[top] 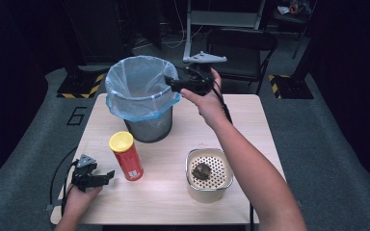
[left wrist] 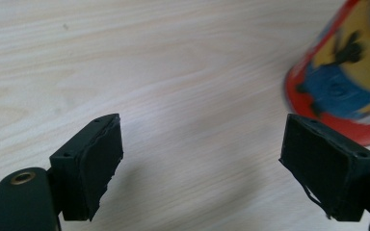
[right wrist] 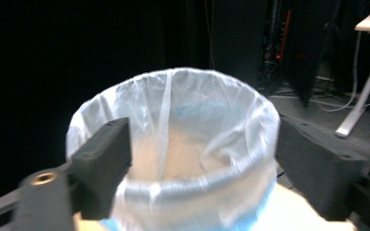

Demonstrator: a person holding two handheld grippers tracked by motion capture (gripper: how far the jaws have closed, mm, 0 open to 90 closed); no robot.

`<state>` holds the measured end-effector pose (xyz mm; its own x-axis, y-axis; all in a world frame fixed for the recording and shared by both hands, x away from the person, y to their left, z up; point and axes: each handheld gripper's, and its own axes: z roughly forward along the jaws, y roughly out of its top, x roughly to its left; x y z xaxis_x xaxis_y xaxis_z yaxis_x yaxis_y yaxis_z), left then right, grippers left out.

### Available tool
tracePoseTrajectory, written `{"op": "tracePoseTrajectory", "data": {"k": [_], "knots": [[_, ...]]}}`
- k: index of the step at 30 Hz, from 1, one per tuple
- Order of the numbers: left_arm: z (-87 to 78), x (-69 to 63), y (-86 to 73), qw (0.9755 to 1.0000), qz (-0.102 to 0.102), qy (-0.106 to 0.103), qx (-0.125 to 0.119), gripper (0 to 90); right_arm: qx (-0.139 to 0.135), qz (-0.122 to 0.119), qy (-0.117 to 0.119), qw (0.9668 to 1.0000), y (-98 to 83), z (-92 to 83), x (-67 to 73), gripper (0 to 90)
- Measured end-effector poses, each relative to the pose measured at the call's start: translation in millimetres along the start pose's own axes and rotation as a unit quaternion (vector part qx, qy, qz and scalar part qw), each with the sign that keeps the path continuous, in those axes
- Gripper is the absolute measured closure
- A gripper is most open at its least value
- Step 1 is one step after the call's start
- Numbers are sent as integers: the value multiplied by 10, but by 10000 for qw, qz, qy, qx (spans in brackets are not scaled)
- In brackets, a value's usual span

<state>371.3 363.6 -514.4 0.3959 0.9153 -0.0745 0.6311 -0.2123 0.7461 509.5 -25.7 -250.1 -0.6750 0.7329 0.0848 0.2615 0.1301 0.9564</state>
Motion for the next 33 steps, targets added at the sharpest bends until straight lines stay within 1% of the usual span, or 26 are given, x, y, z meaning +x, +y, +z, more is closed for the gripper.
{"op": "tracePoseTrajectory", "data": {"k": [1,2,3,4,5,6,7,8,9,10,11,12,14,16,19,20,21,22,23,24,25,26,29,30,31,33], "knots": [[-37,-40,18,10000,42,-39,-74,134,90,-28,-11,10000,-93,-149,-76,220],[-62,-54,26,9999,82,-80,-68,132,113,-114,-57,9999,-143,-223,-105,223],[-62,-54,26,9999,82,-80,-68,127,113,-114,-57,9999,-143,-223,-105,223],[-94,-79,40,9998,125,-119,-104,121,157,-305,-235,9991,-242,-373,-155,233],[-94,-79,40,9998,125,-119,-104,120,157,-305,-235,9991,-242,-373,-155,233],[-109,-94,45,9998,95,-126,-149,119,68,-346,-293,9989,-346,-516,-207,260],[-127,-101,54,9997,107,-145,-164,119,68,-346,-293,9989,-346,-516,-207,260],[-162,-121,72,9996,123,-186,-188,116,-54,-356,-364,9987,-449,-659,-247,269],[-177,-135,79,9995,124,-212,-202,116,-92,-351,-368,9987,-494,-721,-265,269],[-193,-145,87,9994,190,-198,-211,116,-116,-382,-380,9985,-539,-783,-281,269],[-193,-145,87,9994,190,-198,-211,116,-116,-382,-380,9985,-539,-783,-281,269],[-218,-171,101,9993,231,-228,-210,116,-154,-432,-444,9980,-630,-902,-299,269],[-241,-190,117,9991,223,-314,-194,116,-182,-426,-467,9978,-729,-1016,-308,269],[-252,-194,125,9989,265,-345,-179,116,-201,-436,-487,9977,-785,-1069,-314,270],[-295,-219,137,9985,313,-424,-146,117,-212,-426,-648,9968,-997,-1208,-332,280],[-304,-233,135,9985,318,-396,-196,116,-110,-392,-724,9965,-1123,-1265,-359,284],[-331,-236,143,9983,346,-441,-138,116,-110,-392,-724,9965,-1123,-1265,-359,284],[-350,-245,146,9982,347,-456,-155,116,-108,-188,-816,9964,-1275,-1324,-400,284],[-372,-254,151,9980,352,-494,-172,116,-108,-188,-816,9964,-1275,-1324,-400,284],[-414,-289,153,9979,289,-529,-257,115,-89,30,-914,9958,-1411,-1365,-437,285],[-438,-302,159,9974,336,-585,-239,115,-54,72,-946,9955,-1467,-1373,-455,285],[-454,-329,162,9971,324,-638,-261,115,-35,59,-1012,9948,-1516,-1378,-471,286],[-480,-390,175,9965,346,-709,-285,117,-6,115,-1064,9943,-1585,-1386,-500,287],[-498,-451,193,9958,351,-758,-373,122,121,7,-1085,9940,-1592,-1391,-522,286],[-509,-474,204,9952,329,-845,-379,127,120,-125,-1156,9931,-1591,-1411,-524,285],[-511,-491,214,9944,343,-907,-410,131,87,-143,-1217,9924,-1594,-1434,-521,285]]}}
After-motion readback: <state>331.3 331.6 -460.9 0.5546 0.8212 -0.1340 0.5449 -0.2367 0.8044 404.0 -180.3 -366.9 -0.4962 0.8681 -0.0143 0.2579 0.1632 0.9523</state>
